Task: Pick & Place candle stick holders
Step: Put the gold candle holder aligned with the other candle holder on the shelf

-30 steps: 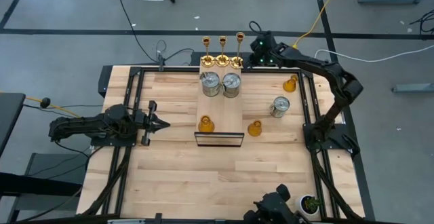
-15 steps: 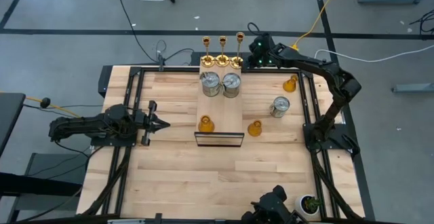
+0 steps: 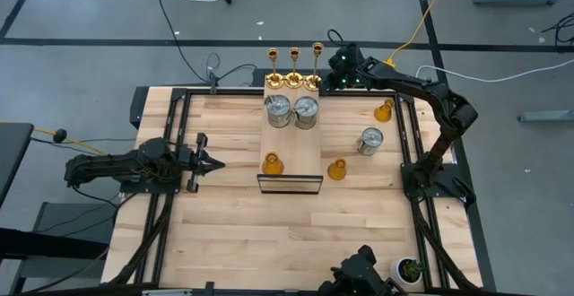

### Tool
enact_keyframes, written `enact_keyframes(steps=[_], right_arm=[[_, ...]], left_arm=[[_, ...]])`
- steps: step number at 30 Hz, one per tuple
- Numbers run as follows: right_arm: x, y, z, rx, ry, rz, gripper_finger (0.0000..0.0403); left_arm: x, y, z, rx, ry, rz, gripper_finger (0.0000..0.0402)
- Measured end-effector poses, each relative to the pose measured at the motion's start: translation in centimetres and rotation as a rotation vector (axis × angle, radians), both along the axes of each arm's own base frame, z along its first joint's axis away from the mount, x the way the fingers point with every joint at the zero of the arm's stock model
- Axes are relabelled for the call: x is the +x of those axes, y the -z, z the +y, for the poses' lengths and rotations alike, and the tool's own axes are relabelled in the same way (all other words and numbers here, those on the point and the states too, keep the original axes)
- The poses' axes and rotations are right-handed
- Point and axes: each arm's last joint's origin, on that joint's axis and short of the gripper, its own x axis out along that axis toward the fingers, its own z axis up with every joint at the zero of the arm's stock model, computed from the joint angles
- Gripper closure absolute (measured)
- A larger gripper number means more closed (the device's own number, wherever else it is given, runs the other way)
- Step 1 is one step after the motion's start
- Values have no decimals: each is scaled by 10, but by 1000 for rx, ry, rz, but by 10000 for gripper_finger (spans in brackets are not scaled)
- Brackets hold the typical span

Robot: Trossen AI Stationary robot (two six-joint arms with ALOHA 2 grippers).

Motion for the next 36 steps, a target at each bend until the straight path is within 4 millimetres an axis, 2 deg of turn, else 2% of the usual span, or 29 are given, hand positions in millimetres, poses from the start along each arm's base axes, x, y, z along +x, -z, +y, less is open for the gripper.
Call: enact_keyframes(steps=[13, 21, 36], right_arm=[[-1, 5, 6, 45, 39, 63, 403], [7, 3, 11, 74, 4, -6, 403], [8, 2, 11, 72, -3, -19, 403]], left_arm=[[0, 0, 0, 0, 0, 0, 383], [0, 0, 0, 0, 0, 0, 383], [0, 0, 0, 0, 0, 0, 383]])
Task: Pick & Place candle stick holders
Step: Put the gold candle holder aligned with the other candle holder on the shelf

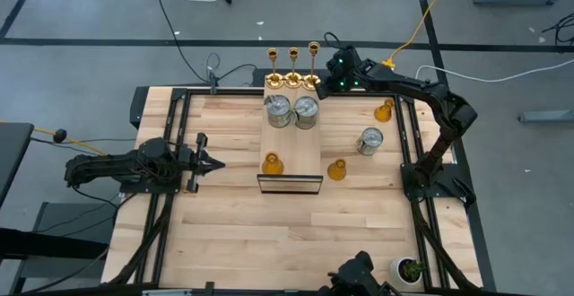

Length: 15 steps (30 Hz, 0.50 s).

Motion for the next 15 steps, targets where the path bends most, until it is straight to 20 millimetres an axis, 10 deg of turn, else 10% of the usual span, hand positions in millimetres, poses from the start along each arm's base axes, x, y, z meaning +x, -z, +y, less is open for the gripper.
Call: enact_keyframes(steps=[15], right_arm=[[-2, 1, 1, 3, 25, 36, 403]], left_arm=[[0, 0, 0, 0, 0, 0, 383]])
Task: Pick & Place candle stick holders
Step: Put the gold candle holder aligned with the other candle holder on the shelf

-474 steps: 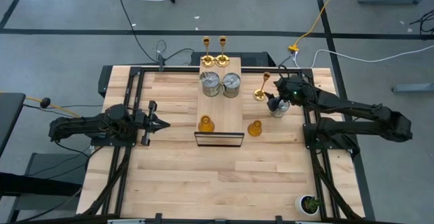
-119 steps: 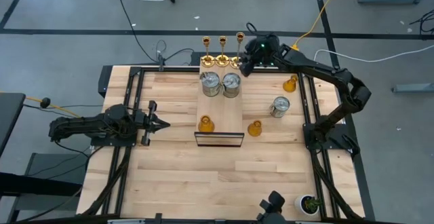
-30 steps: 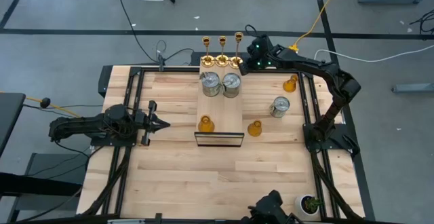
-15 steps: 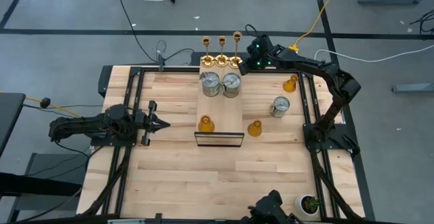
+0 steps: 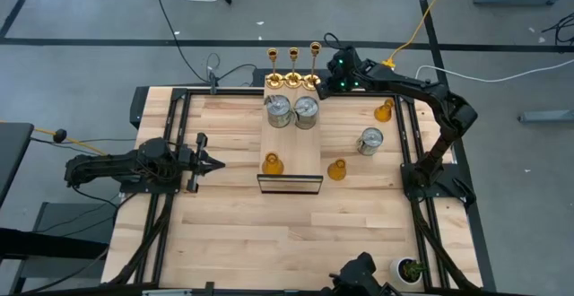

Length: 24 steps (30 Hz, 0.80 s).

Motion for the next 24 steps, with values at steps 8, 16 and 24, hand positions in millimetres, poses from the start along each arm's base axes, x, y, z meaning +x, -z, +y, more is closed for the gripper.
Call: enact_keyframes(steps=[8, 16, 24], right_arm=[[5, 0, 6, 16, -56, -11, 403], [7, -1, 7, 10, -65, -27, 403], [7, -3, 5, -8, -57, -39, 403]], left_arm=[[0, 0, 0, 0, 0, 0, 383], [0, 0, 0, 0, 0, 0, 383], [0, 0, 0, 0, 0, 0, 383]])
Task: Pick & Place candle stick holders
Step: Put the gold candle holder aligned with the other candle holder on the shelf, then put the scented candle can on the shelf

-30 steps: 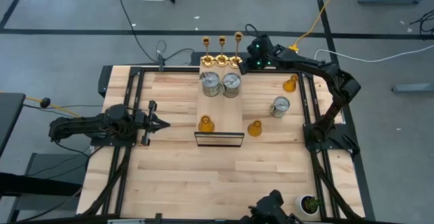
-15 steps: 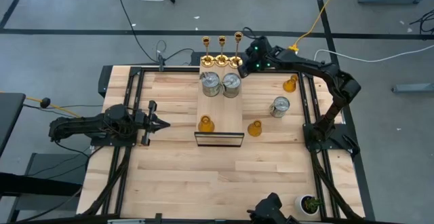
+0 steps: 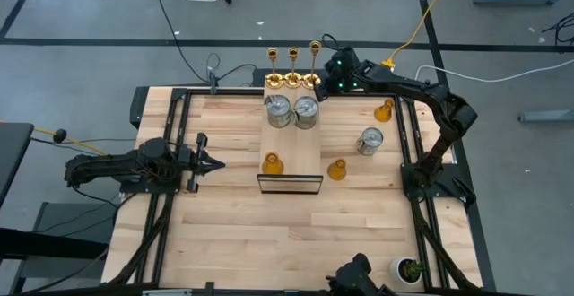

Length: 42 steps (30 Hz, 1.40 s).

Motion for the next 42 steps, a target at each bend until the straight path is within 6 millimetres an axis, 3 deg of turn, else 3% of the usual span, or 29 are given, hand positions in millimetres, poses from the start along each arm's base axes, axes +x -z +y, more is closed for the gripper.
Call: enact_keyframes(steps=[11, 17, 30, 42], right_arm=[[-2, -2, 1, -3, 31, 20, 403], [-14, -22, 9, -75, 26, 46, 403], [-31, -65, 50, -213, -140, 91, 389], [-29, -80, 81, -294, -210, 120, 363]], left_arm=[[0, 0, 0, 0, 0, 0, 383], [0, 0, 0, 0, 0, 0, 383], [0, 0, 0, 0, 0, 0, 383], [0, 0, 0, 0, 0, 0, 383]])
